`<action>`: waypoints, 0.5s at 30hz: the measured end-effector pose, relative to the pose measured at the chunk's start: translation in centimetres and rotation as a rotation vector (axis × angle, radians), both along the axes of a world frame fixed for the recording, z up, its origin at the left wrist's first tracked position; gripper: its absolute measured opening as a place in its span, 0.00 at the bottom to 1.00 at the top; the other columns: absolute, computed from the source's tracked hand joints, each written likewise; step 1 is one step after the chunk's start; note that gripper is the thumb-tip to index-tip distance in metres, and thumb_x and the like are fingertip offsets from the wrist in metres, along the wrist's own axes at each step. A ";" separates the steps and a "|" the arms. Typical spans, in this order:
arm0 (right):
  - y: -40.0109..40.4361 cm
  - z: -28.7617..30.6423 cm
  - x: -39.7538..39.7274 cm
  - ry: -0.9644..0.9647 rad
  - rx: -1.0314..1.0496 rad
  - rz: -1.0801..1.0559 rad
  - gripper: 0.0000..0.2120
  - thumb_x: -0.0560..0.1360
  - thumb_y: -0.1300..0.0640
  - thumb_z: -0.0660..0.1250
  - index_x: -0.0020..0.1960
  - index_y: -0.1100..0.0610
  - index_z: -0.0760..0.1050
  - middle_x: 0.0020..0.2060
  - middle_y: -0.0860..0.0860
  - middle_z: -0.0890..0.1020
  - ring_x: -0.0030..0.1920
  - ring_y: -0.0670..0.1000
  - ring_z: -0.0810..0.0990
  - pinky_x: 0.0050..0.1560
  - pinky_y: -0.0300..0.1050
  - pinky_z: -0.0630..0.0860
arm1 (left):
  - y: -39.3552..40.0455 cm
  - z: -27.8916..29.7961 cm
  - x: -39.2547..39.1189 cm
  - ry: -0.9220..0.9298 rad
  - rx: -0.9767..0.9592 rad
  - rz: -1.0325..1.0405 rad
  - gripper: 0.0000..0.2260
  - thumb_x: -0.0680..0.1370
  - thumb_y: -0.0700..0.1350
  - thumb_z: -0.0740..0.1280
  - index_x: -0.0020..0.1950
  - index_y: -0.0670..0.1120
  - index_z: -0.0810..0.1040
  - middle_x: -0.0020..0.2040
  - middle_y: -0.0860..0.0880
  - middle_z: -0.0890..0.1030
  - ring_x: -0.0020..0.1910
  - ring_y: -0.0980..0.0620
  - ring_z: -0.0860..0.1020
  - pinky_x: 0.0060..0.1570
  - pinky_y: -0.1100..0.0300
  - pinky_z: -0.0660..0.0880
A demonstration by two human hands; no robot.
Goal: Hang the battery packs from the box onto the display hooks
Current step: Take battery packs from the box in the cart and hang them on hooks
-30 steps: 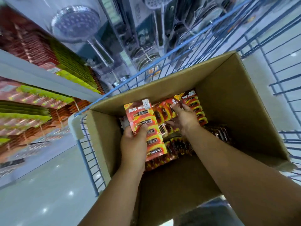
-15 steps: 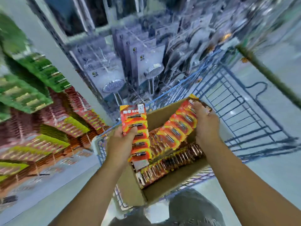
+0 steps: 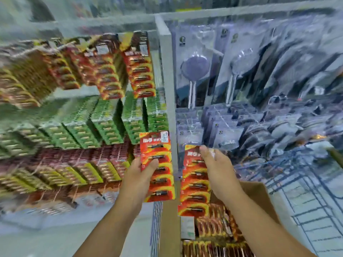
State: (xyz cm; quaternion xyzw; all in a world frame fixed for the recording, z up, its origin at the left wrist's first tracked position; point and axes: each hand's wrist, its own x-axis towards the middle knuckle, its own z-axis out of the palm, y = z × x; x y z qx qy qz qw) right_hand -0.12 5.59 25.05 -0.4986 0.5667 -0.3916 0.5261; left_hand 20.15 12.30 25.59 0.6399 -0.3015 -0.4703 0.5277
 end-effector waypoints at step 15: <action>0.3 7.3 18.9 -0.111 0.033 0.117 0.16 0.82 0.34 0.61 0.55 0.43 0.81 0.50 0.45 0.88 0.54 0.51 0.87 0.62 0.58 0.80 | 4.3 7.7 16.2 -0.058 -0.115 0.186 0.05 0.83 0.50 0.68 0.58 0.53 0.81 0.47 0.50 0.89 0.44 0.46 0.88 0.49 0.41 0.84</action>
